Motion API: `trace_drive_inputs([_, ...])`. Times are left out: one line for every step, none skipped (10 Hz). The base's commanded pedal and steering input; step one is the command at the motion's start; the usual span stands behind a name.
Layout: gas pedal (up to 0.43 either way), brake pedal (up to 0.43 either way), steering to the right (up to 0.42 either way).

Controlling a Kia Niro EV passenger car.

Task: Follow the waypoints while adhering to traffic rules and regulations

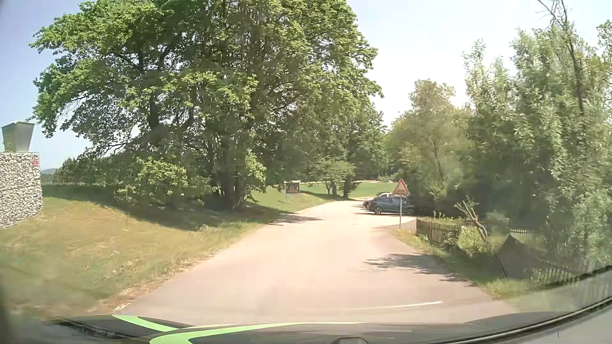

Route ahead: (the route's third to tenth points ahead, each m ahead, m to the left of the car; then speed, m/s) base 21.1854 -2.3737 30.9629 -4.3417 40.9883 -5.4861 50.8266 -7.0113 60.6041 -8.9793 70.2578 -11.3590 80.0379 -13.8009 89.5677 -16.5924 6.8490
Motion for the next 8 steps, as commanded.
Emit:
trace_drive_inputs([0.0,0.201,0.003])
trace_drive_inputs([0.0,0.201,0.005])
trace_drive_inputs([0.0,0.201,0.006])
trace_drive_inputs([0.0,0.201,0.005])
trace_drive_inputs([0.0,0.195,0.004])
trace_drive_inputs([0.0,0.195,0.005])
trace_drive_inputs([0.0,0.195,0.005])
trace_drive_inputs([0.0,0.195,0.007])
